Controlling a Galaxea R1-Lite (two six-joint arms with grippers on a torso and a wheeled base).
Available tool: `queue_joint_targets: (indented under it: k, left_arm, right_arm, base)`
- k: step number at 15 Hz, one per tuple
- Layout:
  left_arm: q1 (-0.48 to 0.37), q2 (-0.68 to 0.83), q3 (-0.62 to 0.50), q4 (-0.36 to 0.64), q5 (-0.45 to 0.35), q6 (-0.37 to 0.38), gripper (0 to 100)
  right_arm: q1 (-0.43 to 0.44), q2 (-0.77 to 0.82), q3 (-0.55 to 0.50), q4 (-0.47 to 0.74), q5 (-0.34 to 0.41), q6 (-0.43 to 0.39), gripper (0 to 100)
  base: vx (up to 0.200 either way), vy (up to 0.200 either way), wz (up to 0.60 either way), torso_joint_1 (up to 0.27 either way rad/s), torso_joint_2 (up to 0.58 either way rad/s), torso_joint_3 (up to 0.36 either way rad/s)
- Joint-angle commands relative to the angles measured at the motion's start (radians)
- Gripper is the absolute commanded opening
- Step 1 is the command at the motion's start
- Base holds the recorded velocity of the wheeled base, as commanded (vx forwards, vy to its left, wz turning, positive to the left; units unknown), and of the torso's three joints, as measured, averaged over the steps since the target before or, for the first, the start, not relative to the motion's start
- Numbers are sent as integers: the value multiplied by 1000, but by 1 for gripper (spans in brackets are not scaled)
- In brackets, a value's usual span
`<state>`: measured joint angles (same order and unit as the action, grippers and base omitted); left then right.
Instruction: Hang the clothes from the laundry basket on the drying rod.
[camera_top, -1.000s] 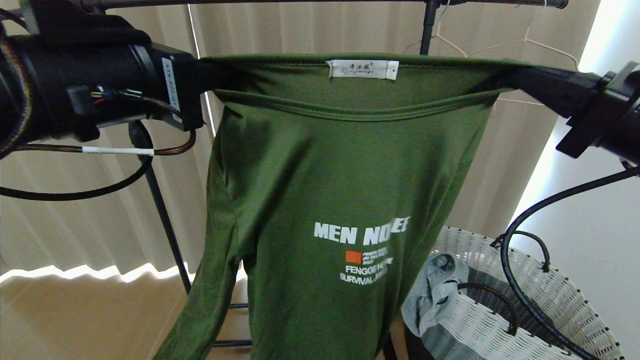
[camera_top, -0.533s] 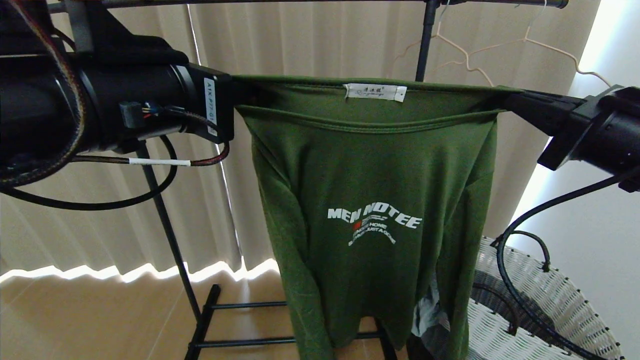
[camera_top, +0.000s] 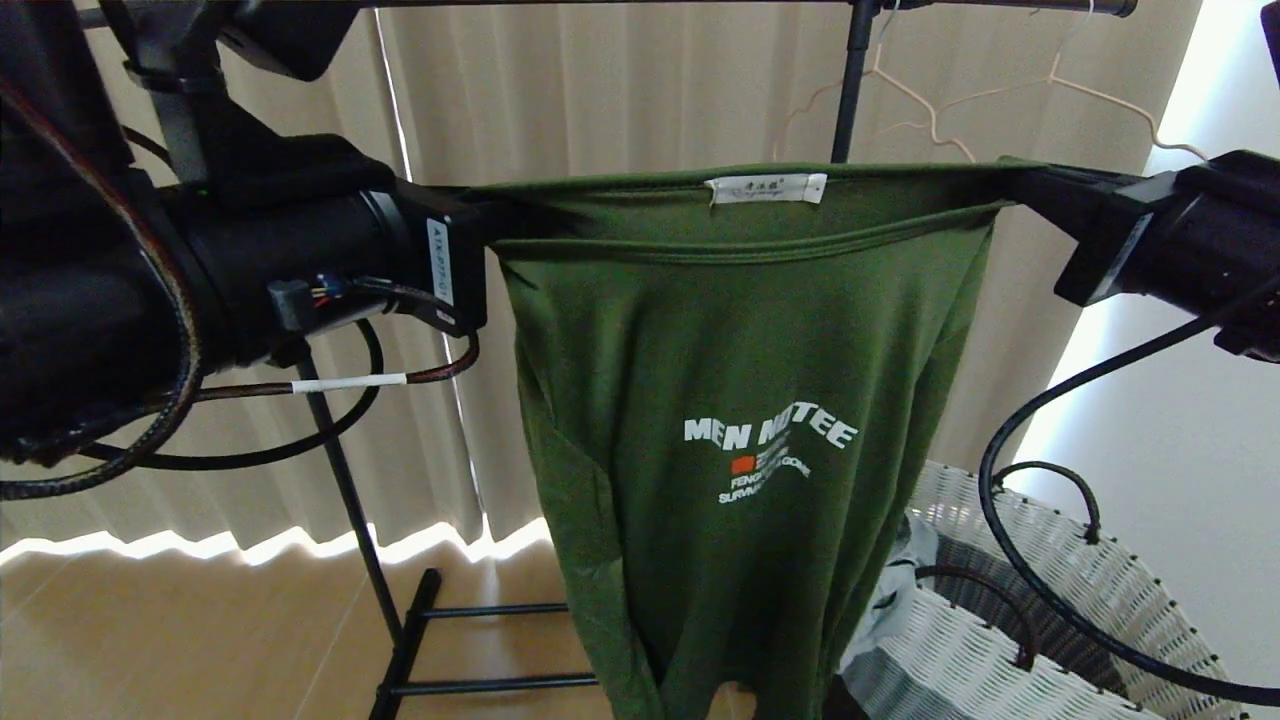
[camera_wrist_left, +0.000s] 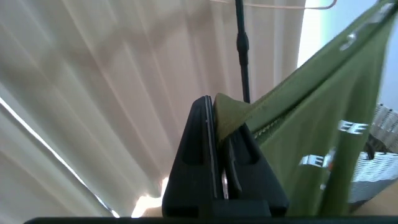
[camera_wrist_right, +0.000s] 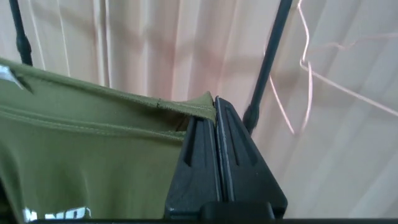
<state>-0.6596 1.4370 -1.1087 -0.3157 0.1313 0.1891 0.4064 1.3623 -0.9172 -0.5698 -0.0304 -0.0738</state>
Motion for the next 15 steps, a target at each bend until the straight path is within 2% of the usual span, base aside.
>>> queue_joint_targets:
  k: [1,4,7,12,15]
  left_arm:
    - [11,45,-29,-3,4,-7,0]
    - [20,152,-168,-3,8,-74,0]
    - [17,224,-204,-3,8,-82,0]
    - [12,263,-214,-2,24,-82,0]
    - [14,212,-186,7,24,-80,0]
  right_arm:
    - [23,-71,14,36,0,-1,0]
    - [129,-195,21,185,9,-1,0]
    - [246,-230,63,220,9,-1,0]
    - [258,-230,95,209,15,-17,0]
    - [223,-218,86,208,10,-20,0]
  base:
    - [0,0,0,0,0,0]
    - [0,0,0,0,0,0]
    - [0,0,0,0,0,0]
    - [0,0,0,0,0,0]
    - [0,0,0,0,0,0]
